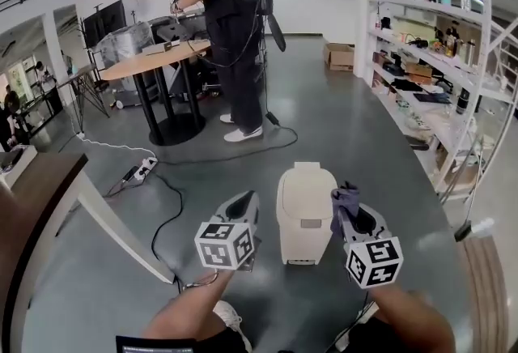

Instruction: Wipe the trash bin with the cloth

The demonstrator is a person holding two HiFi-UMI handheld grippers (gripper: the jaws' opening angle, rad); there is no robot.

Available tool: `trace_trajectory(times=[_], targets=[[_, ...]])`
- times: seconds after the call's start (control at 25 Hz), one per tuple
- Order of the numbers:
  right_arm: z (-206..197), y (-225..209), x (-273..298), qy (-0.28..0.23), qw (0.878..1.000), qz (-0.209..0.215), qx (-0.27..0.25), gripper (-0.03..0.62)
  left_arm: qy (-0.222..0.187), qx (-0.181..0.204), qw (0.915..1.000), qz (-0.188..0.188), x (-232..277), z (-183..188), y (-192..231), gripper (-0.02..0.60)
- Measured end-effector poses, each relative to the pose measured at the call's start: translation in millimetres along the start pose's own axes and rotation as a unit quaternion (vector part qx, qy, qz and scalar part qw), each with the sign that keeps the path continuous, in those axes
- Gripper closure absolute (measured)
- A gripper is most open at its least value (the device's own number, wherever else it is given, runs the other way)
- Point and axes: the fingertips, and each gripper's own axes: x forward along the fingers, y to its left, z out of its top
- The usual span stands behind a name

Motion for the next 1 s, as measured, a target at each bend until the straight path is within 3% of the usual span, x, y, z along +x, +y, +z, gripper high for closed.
trace_trajectory(times=[0.12, 0.24, 0.32, 0.6, 1.0], targets=[[-3, -26, -13, -0.006, 0.999, -0.047, 0.009, 0.52, -0.003, 0.005, 1.0, 0.004, -6, 2, -16, 0.583], [-7, -40, -25, -0.01, 0.997, -0.076, 0.002, 0.52, -0.015, 0.084, 0.9963, 0.005, -11, 2, -42, 0.583], [-12, -40, -32, -0.005, 0.997, -0.08, -0.001, 0.52, -0.014, 0.109, 0.9939, -0.003, -14, -3, -56, 0.583], [-19, -32, -62, -0.003, 0.998, -0.066, -0.007, 0.52, 0.0, 0.06, 0.9982, -0.004, -28, -17, -80, 0.584], [-17, -2, -71, -0.019, 0.999, -0.038, 0.003, 0.52, 0.009, 0.055, 0.9983, 0.02, -59, -33, -86, 0.583]])
